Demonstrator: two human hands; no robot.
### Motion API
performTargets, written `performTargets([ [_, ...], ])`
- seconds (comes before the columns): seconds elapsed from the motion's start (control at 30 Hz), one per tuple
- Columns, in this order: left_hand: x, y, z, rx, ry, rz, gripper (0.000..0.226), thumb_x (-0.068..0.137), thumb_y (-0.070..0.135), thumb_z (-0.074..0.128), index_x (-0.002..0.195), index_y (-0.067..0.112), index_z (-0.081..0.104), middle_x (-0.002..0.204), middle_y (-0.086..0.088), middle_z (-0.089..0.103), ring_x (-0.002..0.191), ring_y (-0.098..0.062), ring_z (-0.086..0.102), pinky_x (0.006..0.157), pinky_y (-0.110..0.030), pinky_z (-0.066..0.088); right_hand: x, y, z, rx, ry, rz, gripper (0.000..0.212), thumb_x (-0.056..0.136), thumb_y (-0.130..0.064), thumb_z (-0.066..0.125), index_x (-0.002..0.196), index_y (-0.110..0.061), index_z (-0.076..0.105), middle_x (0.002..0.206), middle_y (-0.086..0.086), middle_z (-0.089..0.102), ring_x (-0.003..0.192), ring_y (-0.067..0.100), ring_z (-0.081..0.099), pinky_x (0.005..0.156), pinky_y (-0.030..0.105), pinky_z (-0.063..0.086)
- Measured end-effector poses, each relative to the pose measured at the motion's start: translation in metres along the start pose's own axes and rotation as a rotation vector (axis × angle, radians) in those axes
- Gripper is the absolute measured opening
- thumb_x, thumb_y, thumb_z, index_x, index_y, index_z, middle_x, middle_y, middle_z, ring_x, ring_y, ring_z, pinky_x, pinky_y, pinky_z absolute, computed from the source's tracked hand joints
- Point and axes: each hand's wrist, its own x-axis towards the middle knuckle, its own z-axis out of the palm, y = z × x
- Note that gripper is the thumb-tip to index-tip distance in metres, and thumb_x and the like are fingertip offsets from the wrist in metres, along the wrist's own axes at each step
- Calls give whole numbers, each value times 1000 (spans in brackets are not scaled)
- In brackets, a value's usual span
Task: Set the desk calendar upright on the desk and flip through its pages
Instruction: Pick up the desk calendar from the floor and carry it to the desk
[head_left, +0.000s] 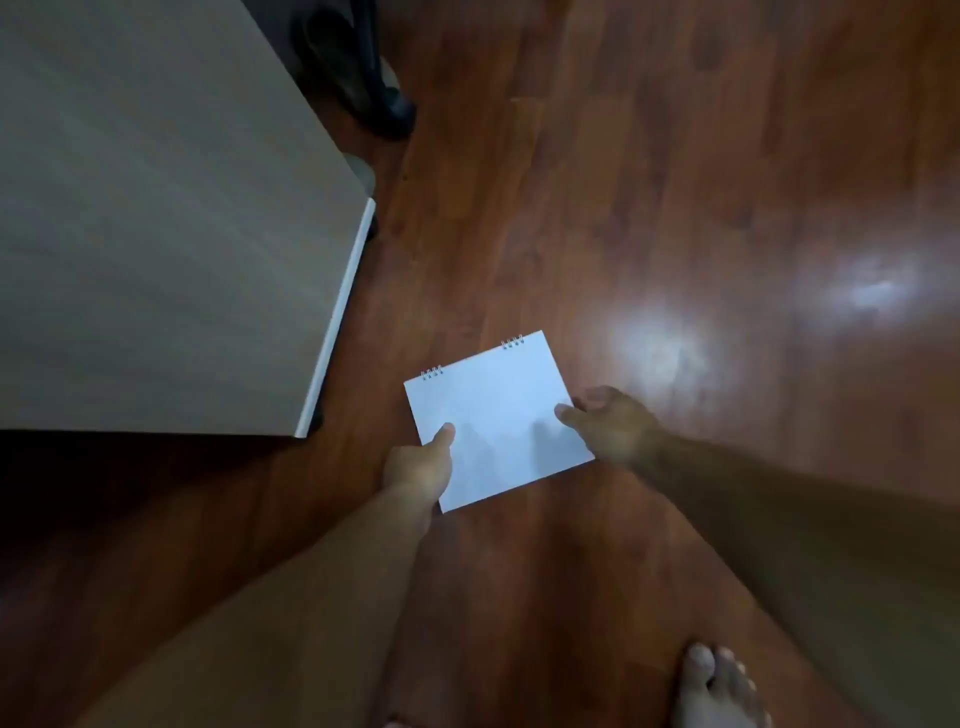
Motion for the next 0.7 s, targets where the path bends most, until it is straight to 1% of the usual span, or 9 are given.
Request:
performTargets([
  [0.07,12,-4,8,-70,81,-13,61,88,60,68,122,9,63,115,-8,74,94,-29,72,79,-39,58,10,6,13,-22,-21,16,49,100,-41,53,137,-10,60,132,8,65,106,25,63,82,31,47],
  [0.13,25,-9,14,-122,87,13,59,87,51,72,125,7,64,117,-11,75,99,-34,74,89,-47,62,20,14,24,-3,1,35,47,100,-40,53,137,-11,60,131,8,66,109,27,64,85,33,50],
  [0.23,30,-12,15,-88,76,56,39,95,37,68,117,5,69,113,-12,76,97,-35,74,92,-49,62,26,19,25,-39,26,82,39,102,-28,53,132,-6,61,129,12,66,109,29,64,88,35,53],
  [0.33,6,-5,6,-91,35,112,29,98,36,67,111,10,69,109,-10,76,95,-29,73,89,-45,63,7,15,4,-24,36,128,29,103,-17,51,124,-2,65,125,14,65,102,28,60,83,34,50],
  [0.43,-52,7,-15,-146,22,185,26,97,34,70,115,16,69,110,-7,76,94,-26,74,79,-38,63,-45,6,-27,27,70,137,11,99,-17,58,101,-9,65,112,11,67,104,30,65,95,41,54],
  [0.5,-106,14,-41,-186,17,213,20,97,32,70,112,20,67,109,-5,76,96,-25,74,79,-37,62,-96,-8,-49,137,85,144,7,94,-14,65,88,-10,65,108,10,72,99,30,70,92,44,58],
  [0.57,-164,23,-69,-217,18,233,16,96,29,70,109,21,66,107,-4,75,97,-25,74,85,-38,62,-152,-29,-74,243,72,159,2,92,-12,67,92,-11,69,105,12,76,94,29,74,87,45,61],
  [0.63,-229,30,-103,-256,17,260,19,95,25,71,112,17,71,105,-4,76,95,-25,74,86,-37,62,-215,-58,-101,287,60,122,13,90,-10,68,101,-9,73,101,11,79,93,28,76,87,48,62],
  [0.7,-306,42,-153,-291,47,326,21,94,23,70,112,14,75,102,-4,78,91,-24,74,85,-34,60,-291,-106,-130,301,81,55,18,87,-12,69,105,-9,74,98,8,80,92,26,77,86,49,62],
])
